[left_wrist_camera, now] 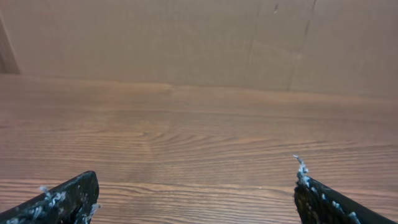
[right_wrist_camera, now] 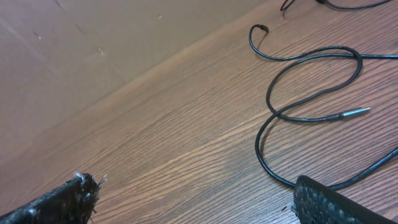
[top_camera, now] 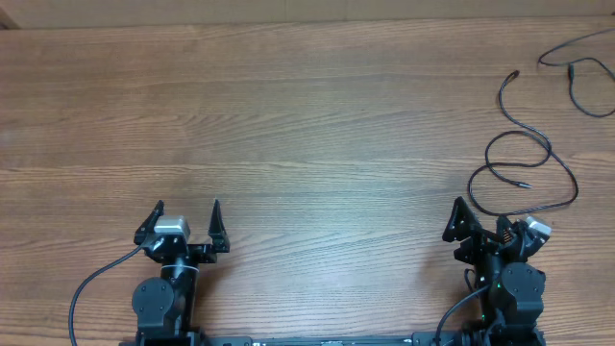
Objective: Untangle cables
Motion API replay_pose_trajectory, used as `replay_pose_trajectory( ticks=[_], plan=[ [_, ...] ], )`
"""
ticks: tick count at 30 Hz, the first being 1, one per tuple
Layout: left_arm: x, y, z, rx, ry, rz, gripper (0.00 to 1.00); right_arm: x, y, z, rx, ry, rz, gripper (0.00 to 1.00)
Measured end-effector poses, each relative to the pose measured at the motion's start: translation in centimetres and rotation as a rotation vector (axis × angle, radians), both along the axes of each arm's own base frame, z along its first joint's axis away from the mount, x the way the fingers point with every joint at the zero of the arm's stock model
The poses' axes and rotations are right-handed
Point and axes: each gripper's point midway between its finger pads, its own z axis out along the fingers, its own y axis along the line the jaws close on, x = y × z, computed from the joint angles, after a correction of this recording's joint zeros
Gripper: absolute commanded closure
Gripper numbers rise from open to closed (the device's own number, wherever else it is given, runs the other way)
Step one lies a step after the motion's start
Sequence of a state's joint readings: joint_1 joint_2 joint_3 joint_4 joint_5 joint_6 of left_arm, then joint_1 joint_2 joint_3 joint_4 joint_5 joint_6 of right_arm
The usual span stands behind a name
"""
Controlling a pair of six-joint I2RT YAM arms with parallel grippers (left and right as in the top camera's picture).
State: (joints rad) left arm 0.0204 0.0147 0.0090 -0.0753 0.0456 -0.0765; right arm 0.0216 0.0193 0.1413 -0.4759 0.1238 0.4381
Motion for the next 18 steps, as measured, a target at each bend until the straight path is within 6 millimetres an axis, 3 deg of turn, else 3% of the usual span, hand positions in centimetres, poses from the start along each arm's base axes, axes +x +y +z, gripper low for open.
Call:
replay_pose_trajectory(
  ticks=[18],
  plan=[
    [0.0,1.5,0.0,-0.026,0.000,0.091,0.00,0.0,0.0,0.0,0.000,0.000,-0.001,0.00]
  ],
)
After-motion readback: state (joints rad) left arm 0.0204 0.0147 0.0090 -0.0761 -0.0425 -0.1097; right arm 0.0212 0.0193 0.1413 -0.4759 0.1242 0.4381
